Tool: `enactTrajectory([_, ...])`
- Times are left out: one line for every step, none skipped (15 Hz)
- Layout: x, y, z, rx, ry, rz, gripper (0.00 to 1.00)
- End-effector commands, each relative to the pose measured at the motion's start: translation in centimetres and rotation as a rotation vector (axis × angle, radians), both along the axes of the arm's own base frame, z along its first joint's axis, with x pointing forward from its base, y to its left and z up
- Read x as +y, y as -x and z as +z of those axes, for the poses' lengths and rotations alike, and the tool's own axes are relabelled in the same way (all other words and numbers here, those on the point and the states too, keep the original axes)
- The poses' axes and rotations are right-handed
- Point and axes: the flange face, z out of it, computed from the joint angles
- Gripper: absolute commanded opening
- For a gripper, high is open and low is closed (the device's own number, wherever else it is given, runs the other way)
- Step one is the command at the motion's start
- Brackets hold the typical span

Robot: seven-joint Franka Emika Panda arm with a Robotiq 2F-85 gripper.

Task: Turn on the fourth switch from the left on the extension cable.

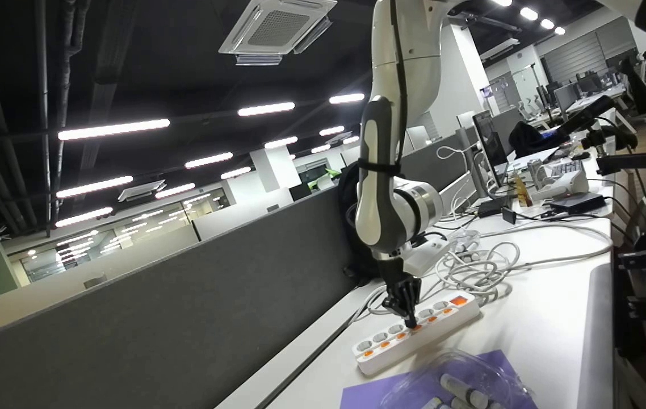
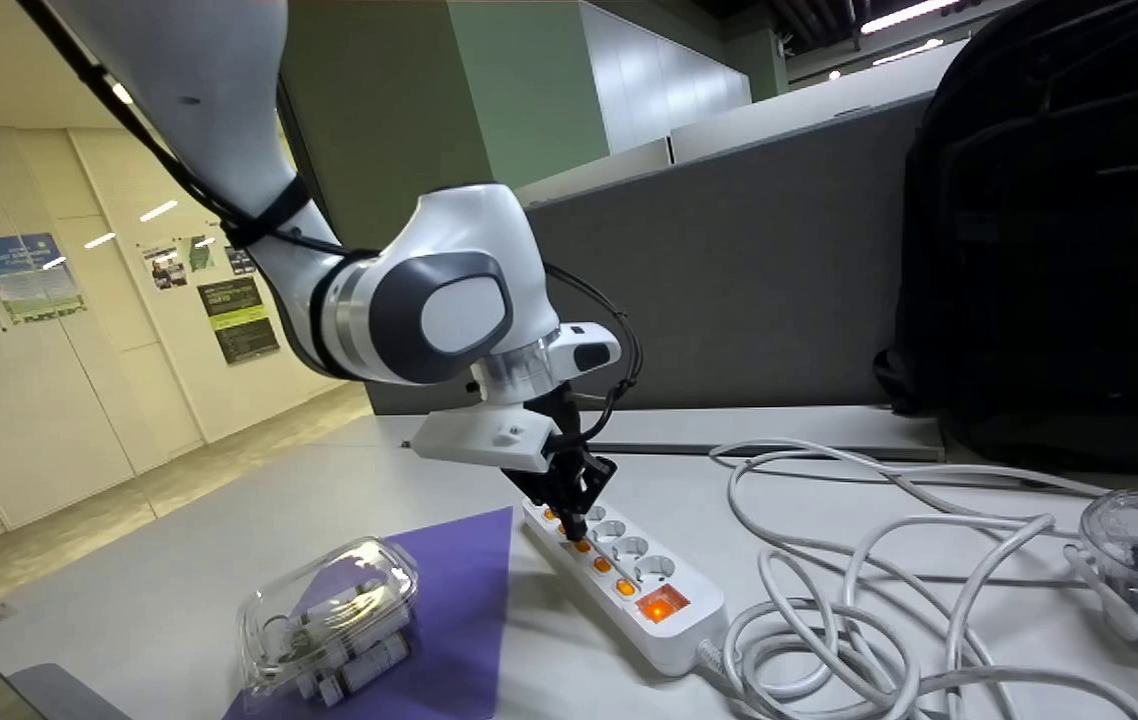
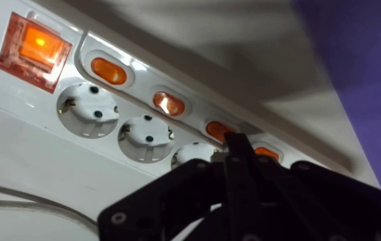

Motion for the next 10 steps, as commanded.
enactTrajectory([-0.2,-0.8,-0.4,-0.005,-0.008,-0.052,0.00])
enactTrajectory([-0.2,-0.8,-0.5,-0.005,-0.007,-0.055,0.00])
enactTrajectory([-0.3,-0.8,-0.6,-0.004,-0.006,-0.057,0.00])
enactTrajectory([-0.3,-0.8,-0.7,-0.002,-0.004,-0.059,0.00])
enactTrajectory([-0.3,-0.7,-0.9,0.000,0.000,-0.059,0.00])
enactTrajectory([-0.3,-0.6,-1.1,0.001,0.004,-0.059,0.00])
enactTrajectory([-0.3,-0.4,-1.5,0.004,0.010,-0.056,0.00])
enactTrajectory([-0.3,-0.2,-1.7,0.007,0.017,-0.052,0.00])
enactTrajectory([-0.2,0.0,-2.1,0.011,0.026,-0.043,0.00])
enactTrajectory([-0.1,0.2,-2.4,0.011,0.036,-0.033,0.00])
